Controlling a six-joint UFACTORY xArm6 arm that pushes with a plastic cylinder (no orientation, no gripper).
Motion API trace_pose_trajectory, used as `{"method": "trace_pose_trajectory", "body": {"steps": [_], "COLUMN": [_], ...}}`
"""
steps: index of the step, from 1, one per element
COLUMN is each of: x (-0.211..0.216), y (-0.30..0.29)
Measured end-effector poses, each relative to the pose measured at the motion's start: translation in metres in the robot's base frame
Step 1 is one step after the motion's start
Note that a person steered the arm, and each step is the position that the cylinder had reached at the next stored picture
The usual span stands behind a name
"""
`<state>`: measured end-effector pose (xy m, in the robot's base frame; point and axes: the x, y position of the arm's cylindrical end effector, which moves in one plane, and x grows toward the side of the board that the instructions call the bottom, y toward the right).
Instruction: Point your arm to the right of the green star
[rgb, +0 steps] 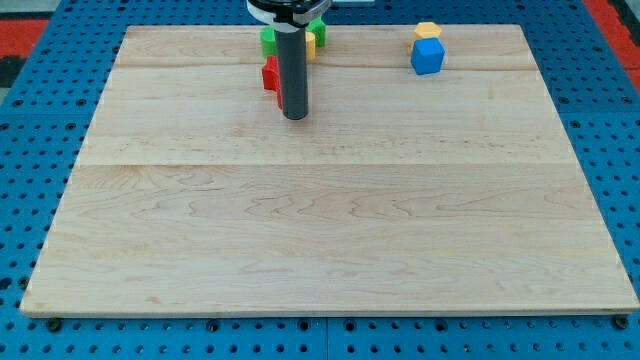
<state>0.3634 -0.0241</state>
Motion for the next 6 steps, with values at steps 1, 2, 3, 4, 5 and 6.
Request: {"method": "trace_pose_trajectory", "body": {"steps": [1, 2, 3, 4, 5, 6], "x": [0.004, -0.007, -0.048, -0.114, -0.170, -0.171], "y": [0.029, 0.044, 0.092, 0.092, 0.072, 0.070]}}
